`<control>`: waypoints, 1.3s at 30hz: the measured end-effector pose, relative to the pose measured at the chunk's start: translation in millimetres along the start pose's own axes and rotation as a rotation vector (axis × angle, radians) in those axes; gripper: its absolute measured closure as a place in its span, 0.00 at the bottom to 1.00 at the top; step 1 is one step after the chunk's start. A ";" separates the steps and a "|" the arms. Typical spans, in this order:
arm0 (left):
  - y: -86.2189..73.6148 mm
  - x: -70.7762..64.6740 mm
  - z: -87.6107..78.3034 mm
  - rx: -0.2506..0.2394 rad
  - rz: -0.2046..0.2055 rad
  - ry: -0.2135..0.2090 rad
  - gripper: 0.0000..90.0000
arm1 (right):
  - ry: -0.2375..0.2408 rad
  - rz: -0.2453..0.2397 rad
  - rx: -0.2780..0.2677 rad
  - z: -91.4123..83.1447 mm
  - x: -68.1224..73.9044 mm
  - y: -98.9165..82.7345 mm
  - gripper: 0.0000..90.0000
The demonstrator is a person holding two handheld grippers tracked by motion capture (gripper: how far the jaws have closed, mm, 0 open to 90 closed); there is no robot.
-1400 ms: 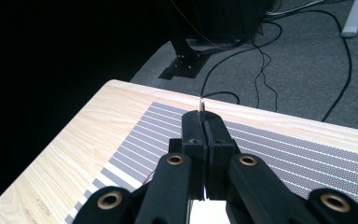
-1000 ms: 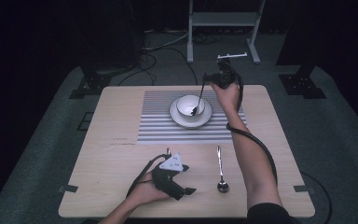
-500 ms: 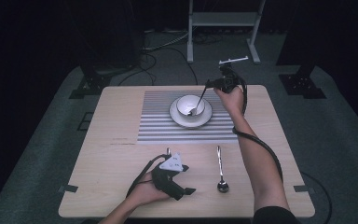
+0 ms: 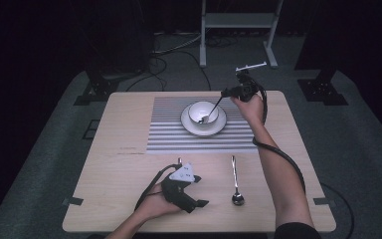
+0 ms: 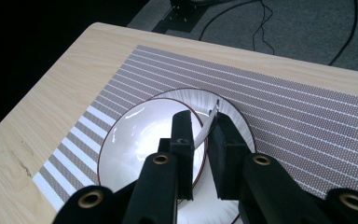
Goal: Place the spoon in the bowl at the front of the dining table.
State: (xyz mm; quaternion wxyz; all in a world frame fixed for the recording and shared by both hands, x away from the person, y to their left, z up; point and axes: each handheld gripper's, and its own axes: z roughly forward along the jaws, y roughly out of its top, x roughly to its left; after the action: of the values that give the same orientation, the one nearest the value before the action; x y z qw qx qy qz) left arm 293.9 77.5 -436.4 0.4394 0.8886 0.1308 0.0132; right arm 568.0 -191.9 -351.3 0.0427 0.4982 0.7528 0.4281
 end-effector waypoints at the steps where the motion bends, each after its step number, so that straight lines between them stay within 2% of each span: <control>1: 0.2 0.1 -0.5 -0.002 0.002 0.002 0.19 | 0.000 -0.002 0.001 0.0 -0.3 -0.4 0.87; 9: 0.7 2.3 -0.9 -0.004 -0.003 0.008 0.19 | 0.000 -0.012 0.026 -2.4 -3.7 -5.0 0.83; 22: -0.1 2.3 -0.8 0.000 -0.002 0.011 0.19 | 0.015 0.017 0.058 -6.8 -15.8 -18.0 0.80; 33: -0.1 2.8 -2.9 -0.003 0.001 0.020 0.19 | 0.008 0.010 0.100 -7.9 -16.1 -23.9 0.75; 39: -0.7 2.6 -3.0 -0.001 0.001 0.019 0.19 | 0.022 0.008 0.125 -9.3 -14.2 -27.6 0.73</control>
State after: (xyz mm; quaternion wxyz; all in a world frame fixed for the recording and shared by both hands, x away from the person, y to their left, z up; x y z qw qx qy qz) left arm 295.8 80.8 -435.4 0.4386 0.8883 0.1344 0.0219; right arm 550.8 -212.5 -369.6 0.0015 0.4984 0.7764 0.3857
